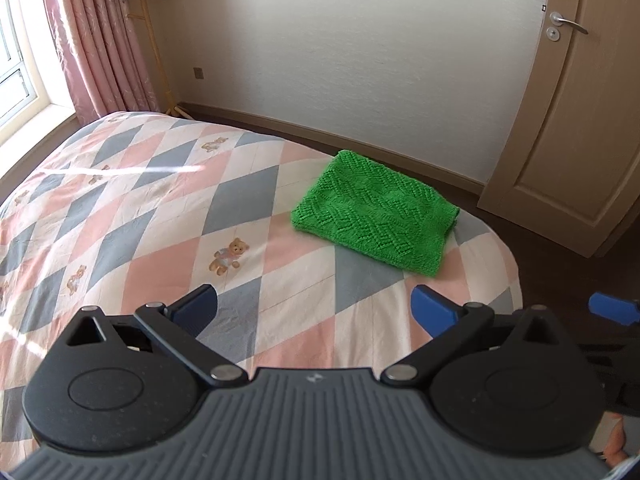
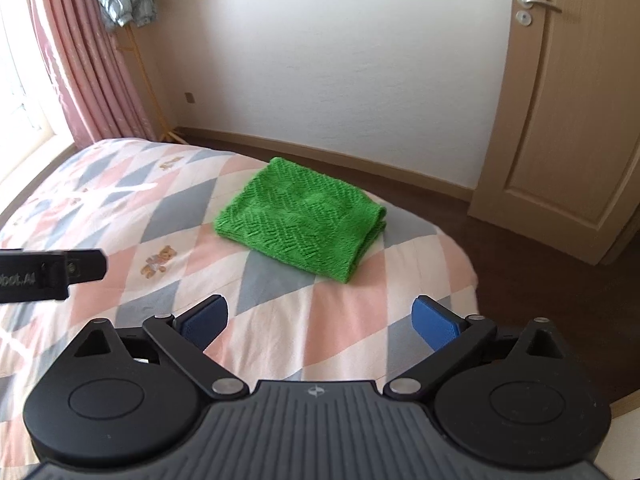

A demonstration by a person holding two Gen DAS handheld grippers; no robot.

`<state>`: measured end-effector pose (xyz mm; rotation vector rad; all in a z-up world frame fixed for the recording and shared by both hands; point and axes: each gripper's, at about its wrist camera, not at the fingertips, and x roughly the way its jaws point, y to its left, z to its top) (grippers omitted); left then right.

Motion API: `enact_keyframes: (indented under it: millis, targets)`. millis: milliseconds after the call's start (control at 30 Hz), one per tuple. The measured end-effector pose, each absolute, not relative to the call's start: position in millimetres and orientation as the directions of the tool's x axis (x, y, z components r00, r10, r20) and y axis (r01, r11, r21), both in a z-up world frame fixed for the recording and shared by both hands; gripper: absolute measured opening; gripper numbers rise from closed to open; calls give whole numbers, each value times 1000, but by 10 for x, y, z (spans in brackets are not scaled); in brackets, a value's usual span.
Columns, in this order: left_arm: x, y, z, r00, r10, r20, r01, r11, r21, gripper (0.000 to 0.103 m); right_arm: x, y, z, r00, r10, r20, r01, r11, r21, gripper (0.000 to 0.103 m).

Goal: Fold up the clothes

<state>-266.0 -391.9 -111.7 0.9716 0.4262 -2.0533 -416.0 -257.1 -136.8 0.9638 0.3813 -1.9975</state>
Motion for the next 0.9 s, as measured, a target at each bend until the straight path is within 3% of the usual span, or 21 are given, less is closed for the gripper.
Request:
enact_keyframes:
  millis: [300,500,900]
  targets:
    - [-2507,-3879,-1081,-388,-518,-763,777,-628,31,102,-4122,-2626,-1256,-405,-514,-756,765,-644,28,103]
    - [-2511,-3849,-1081,-378,-512,-771,777,-629,36,102,-4200,-2610,-1222,-359,-527,-770,749,-655,100,103]
    - [-2673,-3967,-1146,-333,-535,-776,799,-597,69,102,-4291,-2804,-1248,-332,-510,-793,764,-638,90,103]
